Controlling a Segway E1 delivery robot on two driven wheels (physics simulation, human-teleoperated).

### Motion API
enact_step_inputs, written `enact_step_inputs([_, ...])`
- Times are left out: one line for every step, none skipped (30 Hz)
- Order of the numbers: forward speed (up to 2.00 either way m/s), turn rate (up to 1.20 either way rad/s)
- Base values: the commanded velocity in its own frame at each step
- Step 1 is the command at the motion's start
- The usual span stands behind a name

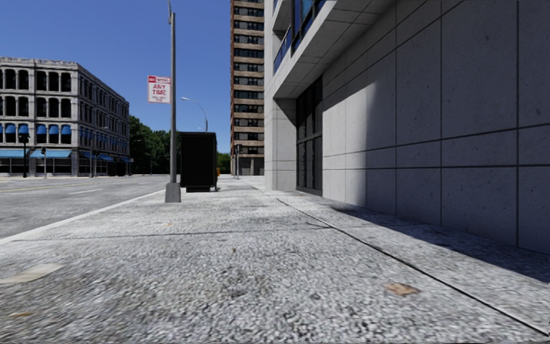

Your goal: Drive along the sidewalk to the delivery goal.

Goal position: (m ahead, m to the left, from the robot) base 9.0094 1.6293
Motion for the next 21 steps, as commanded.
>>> enact_step_inputs([2.00, 0.00])
enact_step_inputs([2.00, 0.00])
enact_step_inputs([2.00, 0.00])
enact_step_inputs([2.00, 0.00])
enact_step_inputs([2.00, 0.00])
enact_step_inputs([2.00, 0.00])
enact_step_inputs([2.00, 0.00])
enact_step_inputs([2.00, 0.00])
enact_step_inputs([2.00, 0.11])
enact_step_inputs([2.00, 0.11])
enact_step_inputs([2.00, 0.17])
enact_step_inputs([2.00, 0.18])
enact_step_inputs([2.00, 0.18])
enact_step_inputs([2.00, 0.19])
enact_step_inputs([2.00, 0.19])
enact_step_inputs([2.00, 0.19])
enact_step_inputs([2.00, 0.19])
enact_step_inputs([2.00, 0.19])
enact_step_inputs([2.00, 0.19])
enact_step_inputs([2.00, 0.19])
enact_step_inputs([2.00, 0.19])
